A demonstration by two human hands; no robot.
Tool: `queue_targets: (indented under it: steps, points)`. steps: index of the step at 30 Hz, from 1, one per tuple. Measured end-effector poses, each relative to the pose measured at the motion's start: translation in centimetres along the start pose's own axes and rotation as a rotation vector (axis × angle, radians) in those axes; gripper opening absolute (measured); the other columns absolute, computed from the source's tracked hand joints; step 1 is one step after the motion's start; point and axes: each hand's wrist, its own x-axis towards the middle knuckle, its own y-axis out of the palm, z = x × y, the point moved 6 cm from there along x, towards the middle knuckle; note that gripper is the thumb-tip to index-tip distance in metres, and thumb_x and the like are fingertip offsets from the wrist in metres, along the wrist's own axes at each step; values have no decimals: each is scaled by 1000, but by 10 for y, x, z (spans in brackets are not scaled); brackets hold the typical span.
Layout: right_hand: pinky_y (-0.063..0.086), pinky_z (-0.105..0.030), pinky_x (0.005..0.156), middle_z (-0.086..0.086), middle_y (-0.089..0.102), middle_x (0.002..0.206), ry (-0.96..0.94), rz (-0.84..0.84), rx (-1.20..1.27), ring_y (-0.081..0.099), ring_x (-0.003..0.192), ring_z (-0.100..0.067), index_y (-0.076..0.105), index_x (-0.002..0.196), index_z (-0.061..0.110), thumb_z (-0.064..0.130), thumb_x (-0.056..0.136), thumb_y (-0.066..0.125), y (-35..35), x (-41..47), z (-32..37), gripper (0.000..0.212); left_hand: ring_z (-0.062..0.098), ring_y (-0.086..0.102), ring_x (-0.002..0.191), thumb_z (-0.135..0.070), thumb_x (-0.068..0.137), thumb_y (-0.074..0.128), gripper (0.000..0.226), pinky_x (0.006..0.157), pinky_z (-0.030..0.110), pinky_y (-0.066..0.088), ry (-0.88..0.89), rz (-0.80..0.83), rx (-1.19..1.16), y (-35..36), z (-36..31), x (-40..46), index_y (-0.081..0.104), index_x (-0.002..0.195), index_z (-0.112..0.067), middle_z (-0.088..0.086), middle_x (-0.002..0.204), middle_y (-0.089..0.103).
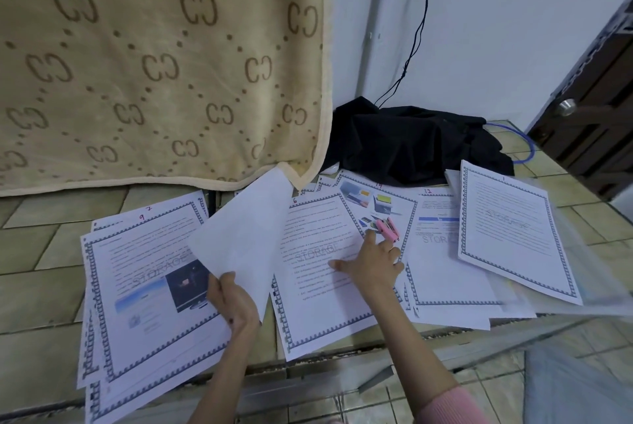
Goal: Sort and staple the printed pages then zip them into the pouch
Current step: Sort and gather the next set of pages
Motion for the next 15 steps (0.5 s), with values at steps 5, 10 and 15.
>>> queue_targets:
  steps: [5, 10, 15]
  points:
    - [29, -46, 105, -18, 32, 144, 58, -35, 18, 27, 134, -33, 14, 146, 17, 63, 67, 70, -7, 4, -10, 107, 20, 51, 96, 6, 88, 37, 38, 85, 28, 43, 4, 29, 52, 0, 1, 1, 53, 122, 4, 7, 110, 58]
    - [33, -45, 103, -13, 37, 143, 67, -46, 55, 33, 133, -30, 24, 142, 12, 61, 67, 72, -7, 5, -16, 102, 20, 49, 102, 2, 88, 39, 41, 81, 23, 43, 65, 137, 113, 6, 0, -3, 49, 128, 3, 6, 116, 55]
    - [44, -41, 93, -7, 54, 134, -6, -24, 347, 55, 117, -30, 44, 136, 18, 31, 87, 64, -24, 10, -23, 55, 20, 56, 88, -21, 96, 43, 17, 68, 21, 45, 72, 488, 314, 24, -1, -23, 57, 96, -11, -5, 85, 63]
